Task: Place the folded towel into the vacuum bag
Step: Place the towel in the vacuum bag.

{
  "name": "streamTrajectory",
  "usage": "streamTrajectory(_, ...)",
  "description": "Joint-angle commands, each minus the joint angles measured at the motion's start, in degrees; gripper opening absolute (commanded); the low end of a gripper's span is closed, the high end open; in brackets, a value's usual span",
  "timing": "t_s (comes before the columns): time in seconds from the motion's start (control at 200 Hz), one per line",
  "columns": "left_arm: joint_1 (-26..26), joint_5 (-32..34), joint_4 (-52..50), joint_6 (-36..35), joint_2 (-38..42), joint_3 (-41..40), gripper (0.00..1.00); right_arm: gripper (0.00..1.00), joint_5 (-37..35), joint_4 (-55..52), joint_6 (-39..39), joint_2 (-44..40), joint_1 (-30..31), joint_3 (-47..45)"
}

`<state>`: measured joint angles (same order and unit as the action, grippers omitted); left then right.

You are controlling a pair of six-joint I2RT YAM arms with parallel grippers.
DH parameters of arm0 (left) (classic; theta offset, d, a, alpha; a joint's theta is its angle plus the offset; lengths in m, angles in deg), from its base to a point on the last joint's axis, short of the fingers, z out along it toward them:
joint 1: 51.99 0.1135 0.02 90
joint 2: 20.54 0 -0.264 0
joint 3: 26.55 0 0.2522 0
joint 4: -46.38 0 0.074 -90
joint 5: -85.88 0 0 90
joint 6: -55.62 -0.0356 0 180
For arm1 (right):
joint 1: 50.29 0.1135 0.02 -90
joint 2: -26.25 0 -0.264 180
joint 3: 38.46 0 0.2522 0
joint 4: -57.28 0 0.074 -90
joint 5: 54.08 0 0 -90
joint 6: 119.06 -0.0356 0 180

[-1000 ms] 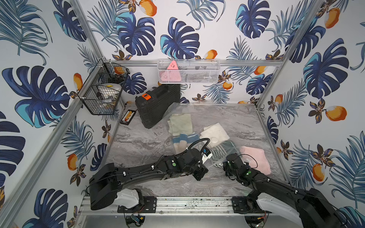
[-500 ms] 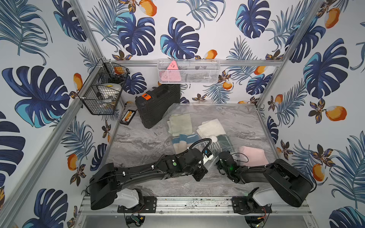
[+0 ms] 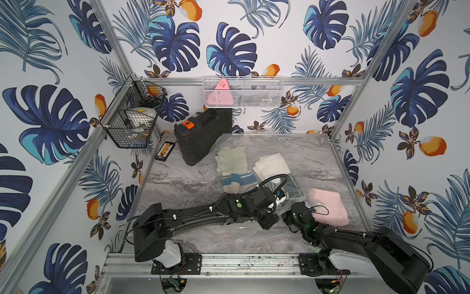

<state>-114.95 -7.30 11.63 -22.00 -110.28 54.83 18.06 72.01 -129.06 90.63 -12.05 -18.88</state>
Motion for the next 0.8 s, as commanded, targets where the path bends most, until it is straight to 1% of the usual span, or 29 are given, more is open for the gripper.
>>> streamTrajectory(0.0,-0.06,1.35,0.65,-3.70,-2.75,2.37,0.60,0.45,-2.54,-8.26,-0.56,-3.90,-0.25,-1.82)
streamTrajectory(0.085,-0.15,0.70,1.24,-4.71,-5.25,3.78,0.56,0.37,-2.70,-8.28,-0.19,-4.35,-0.71,-2.23)
streamTrajectory(0.165,-0.23,0.63,1.89,-5.23,-6.87,4.65,0.54,0.30,-2.47,-4.55,-0.08,-2.02,-1.05,-2.73)
streamTrajectory(0.235,-0.32,0.35,1.67,-5.86,-7.88,5.76,0.53,0.25,-1.93,-0.73,-0.29,0.99,-1.23,-3.06)
streamTrajectory(0.28,-0.61,-0.22,1.04,-6.29,-8.17,6.74,0.56,0.22,-1.13,2.01,-0.05,3.00,-1.45,-3.10)
streamTrajectory(0.425,-1.29,-2.26,1.22,-6.71,-7.12,6.39,0.63,0.20,0.51,8.06,-0.36,8.12,-1.50,-3.07)
streamTrajectory(0.595,-1.64,0.43,0.64,-8.77,-9.70,5.72,0.63,0.19,0.71,9.70,-0.20,9.21,-1.59,-2.95)
streamTrajectory(0.651,-1.73,1.89,0.73,-9.29,-10.67,6.09,0.61,0.19,0.65,8.86,0.11,8.66,-1.59,-2.67)
streamTrajectory(0.696,-1.73,3.58,1.20,-9.58,-10.94,6.38,0.58,0.18,0.40,7.71,0.57,7.96,-1.58,-2.42)
streamTrajectory(0.736,-1.73,5.24,2.03,-9.62,-10.99,6.52,0.53,0.17,0.26,6.69,0.67,7.41,-1.59,-2.27)
streamTrajectory(0.776,-1.68,5.35,2.86,-9.76,-10.99,6.54,0.47,0.16,0.11,6.62,0.90,7.11,-1.59,-2.29)
streamTrajectory(0.791,-1.70,5.25,3.15,-9.89,-10.97,6.56,0.43,0.16,-0.03,6.67,1.04,7.04,-1.59,-2.27)
